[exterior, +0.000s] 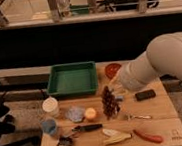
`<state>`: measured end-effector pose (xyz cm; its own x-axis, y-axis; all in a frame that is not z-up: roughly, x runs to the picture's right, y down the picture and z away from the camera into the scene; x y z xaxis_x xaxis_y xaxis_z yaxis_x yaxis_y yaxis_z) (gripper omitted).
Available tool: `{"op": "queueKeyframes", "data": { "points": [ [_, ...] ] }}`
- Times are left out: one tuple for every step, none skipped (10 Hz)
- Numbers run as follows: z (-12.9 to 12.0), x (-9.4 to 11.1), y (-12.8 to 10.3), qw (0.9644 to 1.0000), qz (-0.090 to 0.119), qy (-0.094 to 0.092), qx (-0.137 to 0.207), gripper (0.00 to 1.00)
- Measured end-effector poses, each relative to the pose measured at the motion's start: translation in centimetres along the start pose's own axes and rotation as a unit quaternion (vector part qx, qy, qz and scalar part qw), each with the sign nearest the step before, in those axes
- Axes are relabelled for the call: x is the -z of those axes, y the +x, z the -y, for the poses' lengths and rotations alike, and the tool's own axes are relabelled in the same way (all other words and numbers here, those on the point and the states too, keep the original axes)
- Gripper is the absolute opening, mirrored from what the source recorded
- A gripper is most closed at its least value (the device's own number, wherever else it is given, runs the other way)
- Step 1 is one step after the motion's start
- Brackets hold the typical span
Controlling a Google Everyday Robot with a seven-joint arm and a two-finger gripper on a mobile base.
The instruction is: Place grapes in paper cup
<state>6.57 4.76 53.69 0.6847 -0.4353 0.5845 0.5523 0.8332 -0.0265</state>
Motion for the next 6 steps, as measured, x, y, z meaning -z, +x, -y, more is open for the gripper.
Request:
{"op": "queueKeyframes", "data": {
  "points": [
    [1.6,-0.7,-0.9,0.9999,0.009,0.009,0.008,0.00],
    [3.4,-1.5,-1.7,0.9994,0.020,0.020,0.017,0.00],
    [5.4,-2.4,-2.4,0.9985,0.034,0.032,0.029,0.00],
    [7.0,-3.1,-3.0,0.9973,0.048,0.041,0.039,0.00],
    [8.3,-3.7,-3.4,0.9957,0.060,0.050,0.051,0.00],
    [9.2,-4.2,-3.8,0.9940,0.070,0.056,0.062,0.00]
  ]
}}
